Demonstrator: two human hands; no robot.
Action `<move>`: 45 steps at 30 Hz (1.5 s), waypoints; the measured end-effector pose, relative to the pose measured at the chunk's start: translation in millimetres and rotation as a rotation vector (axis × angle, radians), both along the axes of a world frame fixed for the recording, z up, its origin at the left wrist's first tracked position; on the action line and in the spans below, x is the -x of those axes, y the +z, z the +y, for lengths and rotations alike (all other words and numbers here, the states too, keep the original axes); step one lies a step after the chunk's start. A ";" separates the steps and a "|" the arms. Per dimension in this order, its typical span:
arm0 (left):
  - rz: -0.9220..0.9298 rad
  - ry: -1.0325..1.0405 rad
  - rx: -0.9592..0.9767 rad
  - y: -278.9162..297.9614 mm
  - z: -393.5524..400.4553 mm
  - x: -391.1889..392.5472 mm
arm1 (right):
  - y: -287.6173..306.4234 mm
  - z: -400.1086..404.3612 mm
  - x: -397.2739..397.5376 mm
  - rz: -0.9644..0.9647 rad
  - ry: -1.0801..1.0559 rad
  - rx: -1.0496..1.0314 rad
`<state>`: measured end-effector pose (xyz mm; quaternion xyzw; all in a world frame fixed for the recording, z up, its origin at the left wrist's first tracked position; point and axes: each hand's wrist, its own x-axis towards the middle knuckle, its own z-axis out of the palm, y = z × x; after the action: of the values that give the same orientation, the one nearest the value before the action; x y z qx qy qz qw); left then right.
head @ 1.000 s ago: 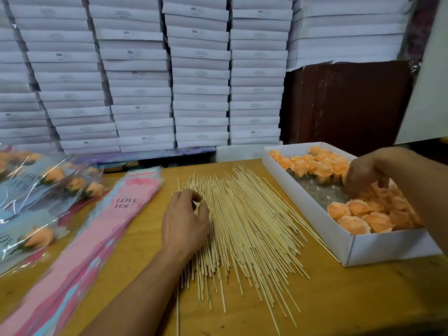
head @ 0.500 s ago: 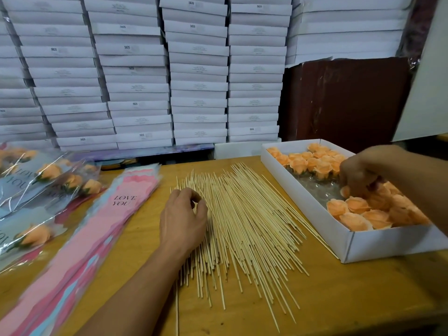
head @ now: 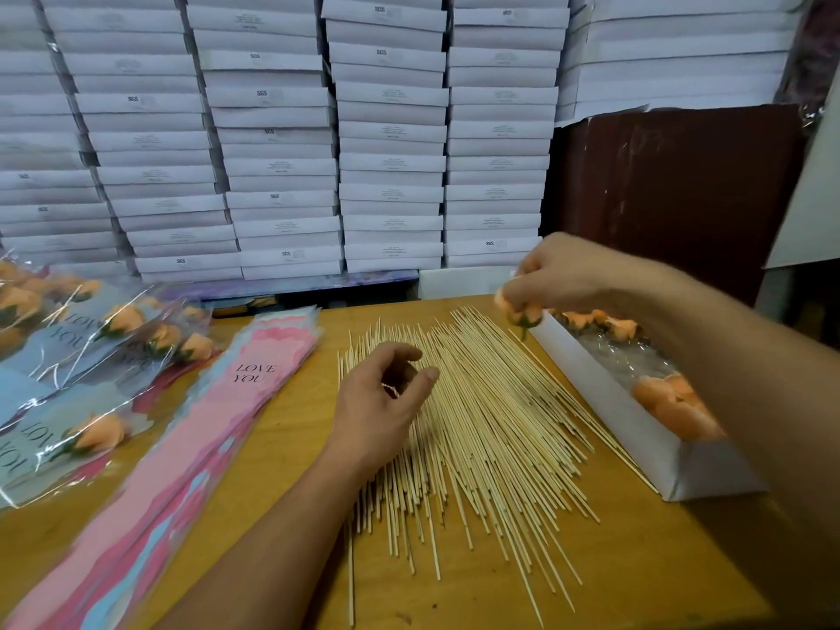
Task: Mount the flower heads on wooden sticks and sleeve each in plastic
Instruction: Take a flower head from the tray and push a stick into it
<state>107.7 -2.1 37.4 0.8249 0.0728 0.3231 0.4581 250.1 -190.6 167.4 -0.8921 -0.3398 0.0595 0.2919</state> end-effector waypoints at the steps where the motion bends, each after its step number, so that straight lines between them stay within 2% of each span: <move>1: -0.001 -0.040 0.025 0.1 -0.2 0.1 | -6.9 14.9 11.3 0.009 0.016 -0.013; 5: -0.056 -0.120 0.152 1.5 -1.9 -1.2 | -36.4 62.3 37.9 0.062 0.008 -0.100; 7: -0.071 -0.115 0.143 1.0 -1.2 -2.4 | -47.2 76.9 42.1 0.099 -0.006 -0.143; 13: -0.068 0.063 0.118 -1.5 4.6 -6.9 | -69.3 99.6 39.6 0.185 0.005 -0.258; 16: -0.094 0.123 0.119 -2.9 10.8 -8.1 | -78.3 100.3 32.6 0.401 0.112 -0.453; 17: -0.091 0.145 0.127 -3.6 12.5 -8.9 | -83.2 99.5 29.5 0.438 0.083 -0.528; 18: -0.079 0.161 0.147 -4.2 14.1 -9.5 | -88.6 98.3 27.0 0.379 0.012 -0.549; 19: -0.065 0.170 0.179 -4.5 15.0 -9.9 | -95.3 97.7 23.9 0.232 -0.069 -0.487; 21: -0.054 0.177 0.250 -5.0 16.0 -10.1 | -108.8 99.7 21.1 -0.076 -0.146 -0.225; 22: -0.057 0.182 0.272 -5.0 16.2 -10.7 | -114.1 101.1 22.5 -0.142 -0.147 -0.110; 24: -0.063 0.180 0.305 -5.3 17.0 -11.2 | -119.3 105.1 28.4 -0.150 -0.138 0.031; 27: -0.087 0.129 0.313 -4.8 17.6 -9.3 | -121.1 114.2 35.8 -0.185 -0.157 0.140; 33: -0.112 0.068 0.366 -1.2 16.8 -10.1 | -122.1 122.3 39.1 -0.176 -0.228 0.115; 45: -0.148 0.090 0.431 -3.3 21.2 -16.6 | -120.0 107.2 28.8 0.159 -0.245 -0.202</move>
<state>124.2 19.1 34.1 0.6779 0.1429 0.3797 0.6130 221.4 -83.5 47.3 -0.8854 -0.2088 0.0595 0.4110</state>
